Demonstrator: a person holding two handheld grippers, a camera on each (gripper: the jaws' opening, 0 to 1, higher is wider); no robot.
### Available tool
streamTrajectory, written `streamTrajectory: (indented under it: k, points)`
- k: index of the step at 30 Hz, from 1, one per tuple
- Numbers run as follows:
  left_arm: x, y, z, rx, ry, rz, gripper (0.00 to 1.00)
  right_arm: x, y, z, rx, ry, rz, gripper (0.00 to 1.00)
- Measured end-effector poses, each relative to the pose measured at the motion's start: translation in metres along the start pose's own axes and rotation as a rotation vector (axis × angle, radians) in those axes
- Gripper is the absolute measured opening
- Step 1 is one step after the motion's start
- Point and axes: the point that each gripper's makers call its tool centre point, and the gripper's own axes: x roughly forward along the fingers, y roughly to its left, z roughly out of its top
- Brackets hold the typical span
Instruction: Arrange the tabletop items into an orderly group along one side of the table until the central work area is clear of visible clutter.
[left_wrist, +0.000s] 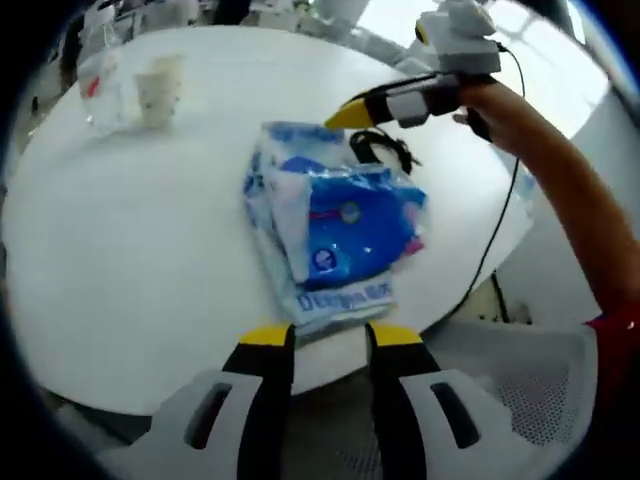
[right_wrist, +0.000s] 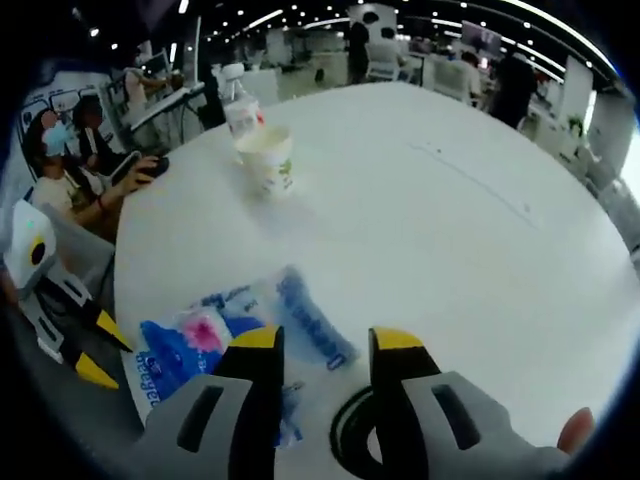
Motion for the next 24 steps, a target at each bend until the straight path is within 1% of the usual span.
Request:
streamTrajectory:
  k: [1,4,5,7,10,13,18,21,24]
  points:
    - [0.002,0.001,-0.001,-0.003,0.003,0.001,0.24,0.001,0.001,0.000,-0.011,0.000,0.009,0.33]
    - [-0.004,0.000,-0.002,0.013,-0.013,0.015,0.25,0.004,0.001,0.003,-0.029,-0.008,0.024,0.34]
    - [-0.004,0.001,-0.003,0.010,-0.010,0.018,0.26,0.005,0.001,0.005,-0.037,-0.013,0.027,0.34]
    - [-0.004,0.004,-0.009,-0.015,0.013,0.014,0.26,0.010,0.001,0.009,-0.055,-0.016,0.040,0.34]
    - [-0.003,0.002,-0.009,-0.019,0.015,0.014,0.26,0.017,0.005,0.011,-0.070,0.001,0.064,0.32]
    - [0.002,-0.002,-0.008,-0.011,0.024,0.015,0.25,0.026,0.009,0.006,-0.093,0.034,0.093,0.29]
    - [0.008,-0.005,-0.011,-0.005,0.037,0.014,0.25,0.035,0.010,-0.002,-0.102,0.074,0.116,0.27]
    - [0.011,-0.007,-0.013,-0.001,0.047,0.011,0.25,0.036,0.008,-0.004,-0.108,0.079,0.111,0.28]
    - [0.012,-0.008,-0.013,-0.002,0.053,0.008,0.23,0.034,0.007,-0.005,-0.094,0.077,0.107,0.23]
